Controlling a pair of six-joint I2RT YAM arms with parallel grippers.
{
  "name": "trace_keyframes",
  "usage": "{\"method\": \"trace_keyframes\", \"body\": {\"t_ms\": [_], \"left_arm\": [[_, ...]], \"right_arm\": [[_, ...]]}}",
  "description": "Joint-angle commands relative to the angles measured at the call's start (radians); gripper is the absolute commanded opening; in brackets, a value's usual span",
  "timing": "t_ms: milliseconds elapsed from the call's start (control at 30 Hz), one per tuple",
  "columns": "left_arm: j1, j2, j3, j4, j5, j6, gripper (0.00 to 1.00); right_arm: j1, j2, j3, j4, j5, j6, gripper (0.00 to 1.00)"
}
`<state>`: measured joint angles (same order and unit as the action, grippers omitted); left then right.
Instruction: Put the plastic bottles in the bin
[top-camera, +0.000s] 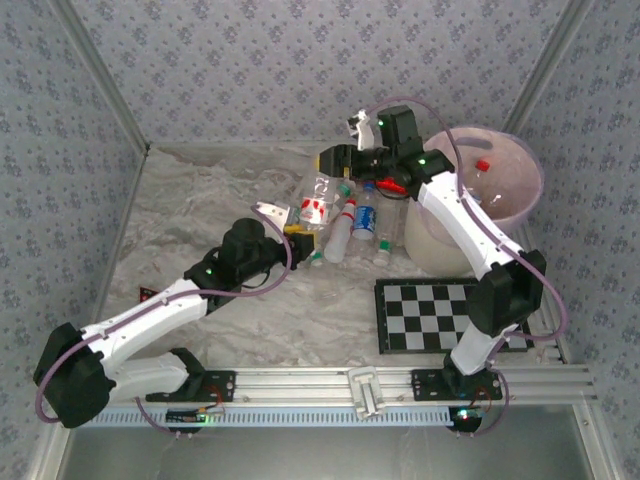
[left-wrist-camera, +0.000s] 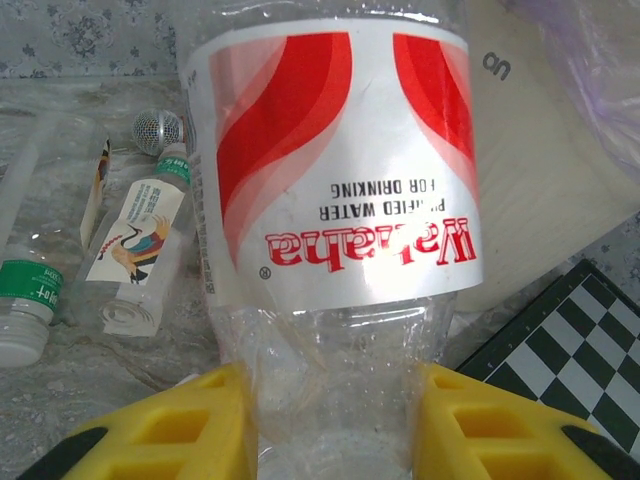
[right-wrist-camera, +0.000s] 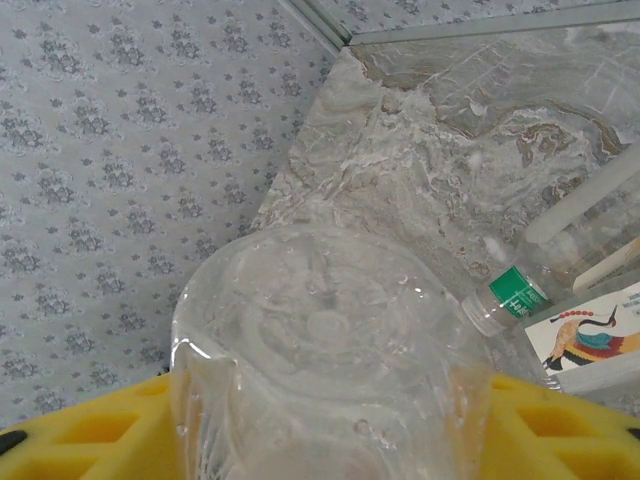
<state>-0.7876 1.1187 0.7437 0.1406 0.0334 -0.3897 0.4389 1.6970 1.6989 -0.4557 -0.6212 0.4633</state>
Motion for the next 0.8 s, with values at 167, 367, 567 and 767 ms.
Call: {"method": "trace_keyframes", "body": {"t_ms": [167, 367, 567, 767], "left_arm": [[-0.006, -0.026, -0.007, 0.030, 0.010, 0.007, 0.40], [-0.007, -0.042, -0.004, -0.001, -0.002, 0.006, 0.75], [-0.006, -0.048, -0.009, -0.057, -0.049, 0.002, 0.90], [-0.004, -0.006, 0.003, -0.090, -0.108, -0.026, 0.93]], "right_arm": [[0.006, -0.010, 0.037, 0.017, -0.020, -0.008, 0.49], [-0.016, -0.049, 0.110, -0.069, 0.039, -0.079, 0.45], [-0.104, -0.181, 0.219, -0.216, 0.207, -0.202, 0.37], [-0.219, -0.402, 0.138, -0.198, 0.484, -0.272, 0.26]]}}
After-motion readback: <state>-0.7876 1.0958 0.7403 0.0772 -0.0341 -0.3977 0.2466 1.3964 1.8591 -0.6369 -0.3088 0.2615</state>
